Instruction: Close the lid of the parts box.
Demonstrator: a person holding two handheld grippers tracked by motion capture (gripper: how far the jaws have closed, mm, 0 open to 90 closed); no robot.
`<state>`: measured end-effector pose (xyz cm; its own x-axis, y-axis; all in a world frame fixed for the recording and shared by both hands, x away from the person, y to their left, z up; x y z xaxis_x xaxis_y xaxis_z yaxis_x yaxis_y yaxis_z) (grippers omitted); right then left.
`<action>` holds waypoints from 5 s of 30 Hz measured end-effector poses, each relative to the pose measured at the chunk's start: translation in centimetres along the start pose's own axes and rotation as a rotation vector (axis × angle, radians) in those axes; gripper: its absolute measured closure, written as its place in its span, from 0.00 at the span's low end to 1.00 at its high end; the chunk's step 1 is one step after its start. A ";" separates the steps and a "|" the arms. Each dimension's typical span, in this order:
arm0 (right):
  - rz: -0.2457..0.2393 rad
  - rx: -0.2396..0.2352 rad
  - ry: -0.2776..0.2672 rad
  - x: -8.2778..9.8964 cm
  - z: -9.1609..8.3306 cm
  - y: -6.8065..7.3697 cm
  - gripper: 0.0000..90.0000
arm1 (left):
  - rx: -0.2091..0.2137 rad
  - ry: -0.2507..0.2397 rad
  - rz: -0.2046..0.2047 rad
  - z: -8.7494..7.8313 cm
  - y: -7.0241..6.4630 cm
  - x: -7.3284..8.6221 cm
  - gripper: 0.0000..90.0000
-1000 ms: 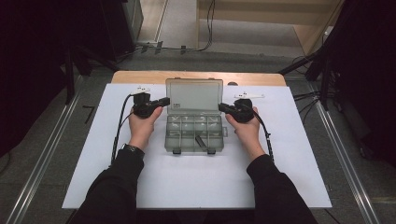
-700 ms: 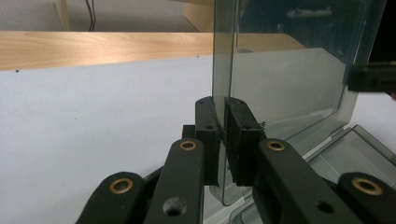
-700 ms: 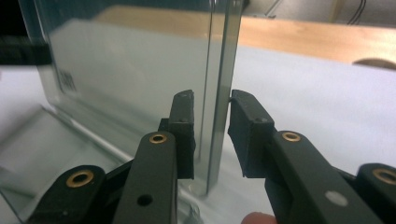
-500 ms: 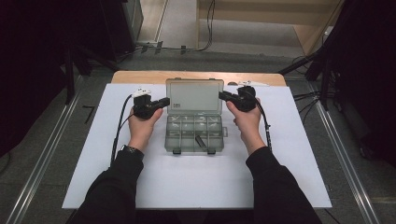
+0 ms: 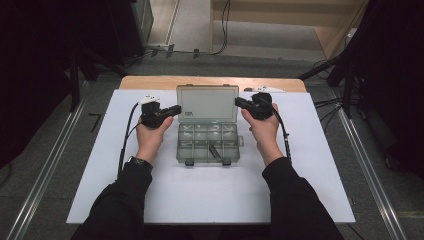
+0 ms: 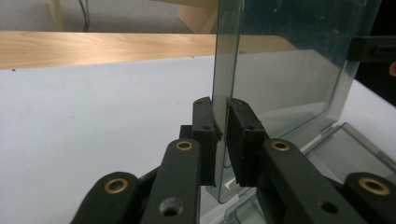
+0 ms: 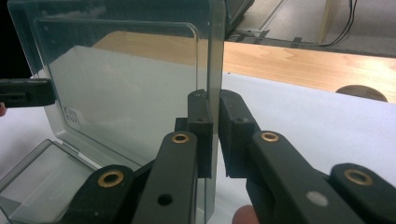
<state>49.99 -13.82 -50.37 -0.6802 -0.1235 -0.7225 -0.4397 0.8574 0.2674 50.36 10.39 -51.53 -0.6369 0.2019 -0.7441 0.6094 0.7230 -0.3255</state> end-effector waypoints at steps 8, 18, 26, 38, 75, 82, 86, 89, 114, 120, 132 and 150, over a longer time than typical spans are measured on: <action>-0.029 0.000 -0.027 0.3 -0.3 0.2 0.91 | 0.052 -0.038 -0.035 -2.1 0.3 -1.1 0.88; -0.054 0.007 -0.066 0.5 -0.6 0.4 0.90 | 0.049 0.008 -0.063 -1.1 1.1 -0.8 1.00; -0.081 0.010 -0.080 0.8 -1.0 0.6 0.90 | 0.048 0.039 -0.096 0.2 1.6 -1.1 1.00; -0.125 0.004 -0.106 1.2 -1.5 0.8 0.90 | 0.098 0.042 -0.115 0.9 0.8 -2.0 1.00; -0.062 -0.082 -0.078 3.4 -3.1 -0.6 0.72 | 0.137 0.029 -0.086 0.5 -0.7 -2.2 1.00; -0.031 -0.080 -0.077 2.9 -2.8 -0.5 0.83 | 0.140 0.026 -0.073 0.4 -1.0 -2.2 1.00; -0.016 -0.064 -0.087 2.5 -2.9 -0.3 0.90 | 0.147 0.018 -0.068 0.3 -1.3 -2.1 1.00; -0.012 -0.059 -0.091 2.3 -2.9 -0.2 0.94 | 0.148 0.021 -0.049 0.1 -1.5 -1.9 1.00; -0.064 -0.066 -0.100 3.5 -3.5 2.1 0.97 | 0.145 -0.014 0.010 -1.8 -3.3 -0.4 1.00; -0.088 -0.064 -0.106 4.2 -4.0 2.7 0.97 | 0.153 -0.016 0.033 -2.5 -4.3 0.2 1.00; -0.140 -0.054 -0.128 6.0 -5.3 4.0 0.97 | 0.129 -0.027 0.078 -4.0 -5.6 2.7 1.00; -0.175 -0.059 -0.134 8.6 -6.2 5.5 0.97 | 0.096 -0.050 0.141 -5.9 -7.3 6.6 1.00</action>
<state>38.07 -13.30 -51.15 -0.5082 -0.1965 -0.8385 -0.5802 0.7976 0.1647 38.91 10.36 -50.63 -0.5185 0.2619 -0.8140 0.7351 0.6228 -0.2679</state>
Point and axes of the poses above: each handheld gripper's, and its own axes: z roughly forward along the jaws, x roughly out of its underside, y roughly to its left, the point moved 10 cm from there along z, roughly forward along the jaws, and after that the axes turned 12 degrees about y, right-handed, at the moved point
